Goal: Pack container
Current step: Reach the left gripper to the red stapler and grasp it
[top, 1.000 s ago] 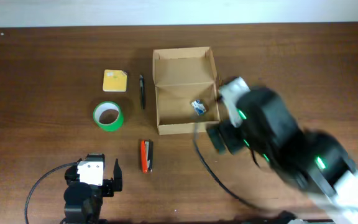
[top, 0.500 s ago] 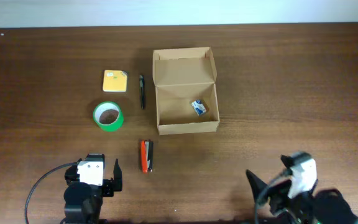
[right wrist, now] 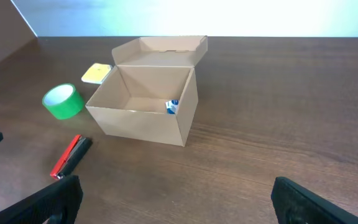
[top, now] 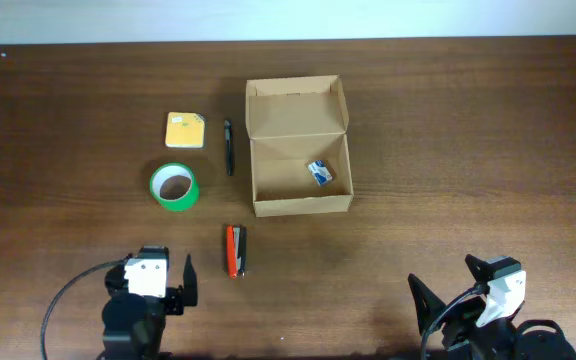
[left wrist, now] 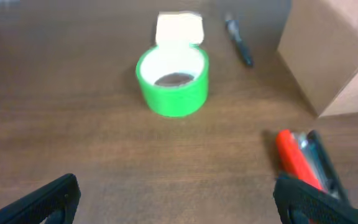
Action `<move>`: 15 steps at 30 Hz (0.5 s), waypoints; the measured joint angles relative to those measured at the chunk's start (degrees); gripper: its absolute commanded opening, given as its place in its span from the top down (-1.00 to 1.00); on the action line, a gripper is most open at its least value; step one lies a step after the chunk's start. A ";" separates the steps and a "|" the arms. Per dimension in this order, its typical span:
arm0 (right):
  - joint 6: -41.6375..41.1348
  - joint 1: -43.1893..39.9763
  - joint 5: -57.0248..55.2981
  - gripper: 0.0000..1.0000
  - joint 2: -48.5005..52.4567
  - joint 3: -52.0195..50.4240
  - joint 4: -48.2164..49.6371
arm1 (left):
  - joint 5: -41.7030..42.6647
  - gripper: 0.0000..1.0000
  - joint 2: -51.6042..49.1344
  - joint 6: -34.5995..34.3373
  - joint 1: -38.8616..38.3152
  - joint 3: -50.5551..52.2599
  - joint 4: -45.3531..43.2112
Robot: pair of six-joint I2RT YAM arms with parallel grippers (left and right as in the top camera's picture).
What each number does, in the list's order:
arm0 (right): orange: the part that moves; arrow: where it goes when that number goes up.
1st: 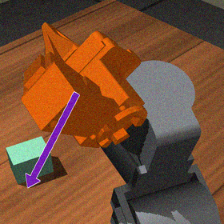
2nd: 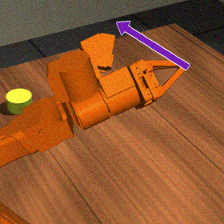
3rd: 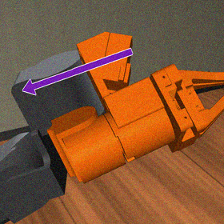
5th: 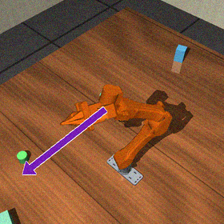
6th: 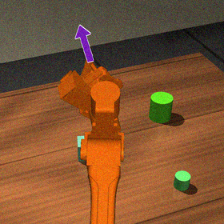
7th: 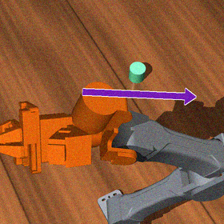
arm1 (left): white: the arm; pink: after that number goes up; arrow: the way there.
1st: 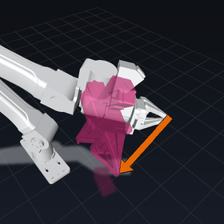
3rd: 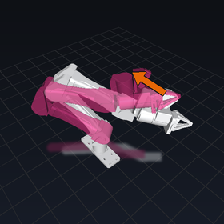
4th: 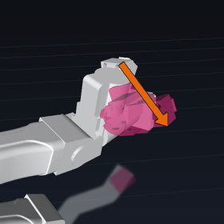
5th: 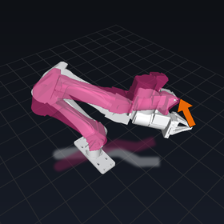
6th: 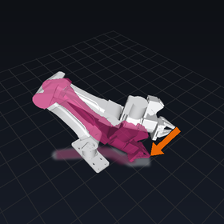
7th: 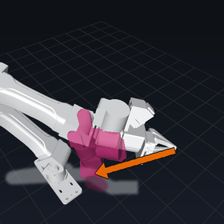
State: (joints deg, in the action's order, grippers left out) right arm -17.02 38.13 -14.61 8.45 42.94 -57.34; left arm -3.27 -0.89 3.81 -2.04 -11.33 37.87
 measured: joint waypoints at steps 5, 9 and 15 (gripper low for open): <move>-0.28 0.00 -0.24 -0.98 0.00 0.00 -0.02 | 4.52 -0.99 -0.74 -1.18 0.00 -1.88 -1.38; -0.35 0.00 -0.48 -0.98 0.00 -0.07 -0.04 | 6.29 -0.99 -8.20 -4.33 0.00 -9.40 0.26; -0.48 0.00 -0.61 -0.98 0.00 -0.26 -0.04 | 11.63 -1.00 -29.09 -7.19 0.00 -27.45 6.97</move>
State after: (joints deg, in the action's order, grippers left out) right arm -17.50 38.13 -15.22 8.45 42.68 -57.39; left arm 8.36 -29.98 -3.38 -2.04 -38.79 44.84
